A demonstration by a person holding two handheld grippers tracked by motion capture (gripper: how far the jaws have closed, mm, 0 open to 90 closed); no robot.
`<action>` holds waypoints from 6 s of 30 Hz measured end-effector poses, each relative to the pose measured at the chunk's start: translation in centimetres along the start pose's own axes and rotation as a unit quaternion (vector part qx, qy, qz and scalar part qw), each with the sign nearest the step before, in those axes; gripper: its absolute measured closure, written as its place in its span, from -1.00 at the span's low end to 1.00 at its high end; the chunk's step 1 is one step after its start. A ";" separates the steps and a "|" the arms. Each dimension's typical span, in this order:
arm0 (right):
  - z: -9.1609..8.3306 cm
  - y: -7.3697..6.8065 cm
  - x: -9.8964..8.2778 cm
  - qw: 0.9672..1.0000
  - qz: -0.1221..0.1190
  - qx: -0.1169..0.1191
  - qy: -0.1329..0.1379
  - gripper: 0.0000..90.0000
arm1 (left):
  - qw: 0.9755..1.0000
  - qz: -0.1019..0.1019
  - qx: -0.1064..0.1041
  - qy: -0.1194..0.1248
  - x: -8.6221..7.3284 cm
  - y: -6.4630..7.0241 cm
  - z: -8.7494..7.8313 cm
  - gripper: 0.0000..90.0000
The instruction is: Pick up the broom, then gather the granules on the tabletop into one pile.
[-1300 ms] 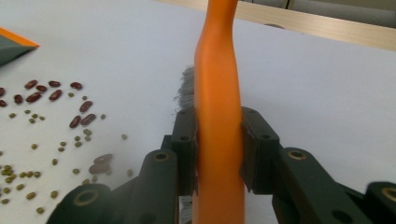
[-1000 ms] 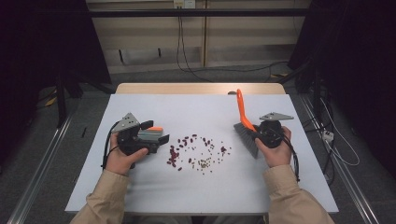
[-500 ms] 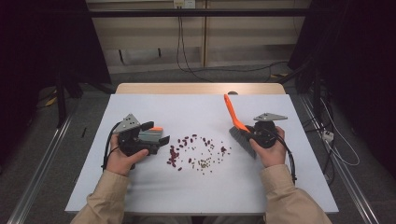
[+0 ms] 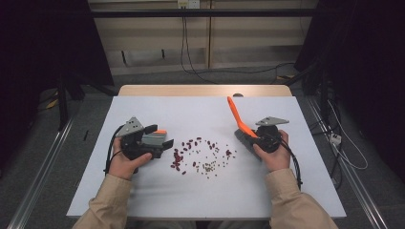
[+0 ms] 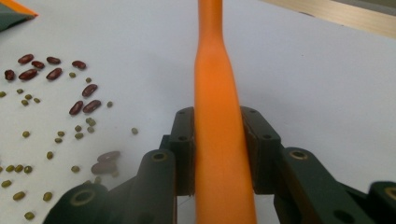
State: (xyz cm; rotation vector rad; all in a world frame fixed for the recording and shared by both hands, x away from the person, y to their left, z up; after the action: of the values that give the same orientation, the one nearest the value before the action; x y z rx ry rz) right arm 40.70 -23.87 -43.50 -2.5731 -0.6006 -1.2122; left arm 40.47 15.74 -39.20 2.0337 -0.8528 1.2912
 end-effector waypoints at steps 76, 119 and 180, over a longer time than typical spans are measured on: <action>2.3 -8.4 0.8 1.000 -0.012 -0.008 0.015 0.57 | 1.000 0.009 0.007 0.016 0.2 -0.2 -1.1 -0.80; 3.3 -13.6 1.5 0.997 -0.062 0.033 0.035 0.57 | 1.000 0.011 0.005 0.014 0.1 -0.2 -1.1 -0.80; 11.0 -6.5 6.6 0.976 -0.110 0.176 0.062 0.57 | 1.000 0.002 0.016 0.004 -0.3 -1.1 -1.2 -0.80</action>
State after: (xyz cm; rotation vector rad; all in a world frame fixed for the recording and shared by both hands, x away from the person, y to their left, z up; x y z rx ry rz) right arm 48.96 -12.19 -45.06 -2.1640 -0.9940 -1.1947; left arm 40.56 17.35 -39.22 2.0512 -0.8392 1.3218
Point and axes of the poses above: each handheld gripper's, and its own axes: z roughly forward along the jaws, x roughly out of its top, y roughly to its right, the point moved 2 cm from there along z, roughly forward along the jaws, and after that the axes turned 2 degrees about x, right-handed, at the moved point
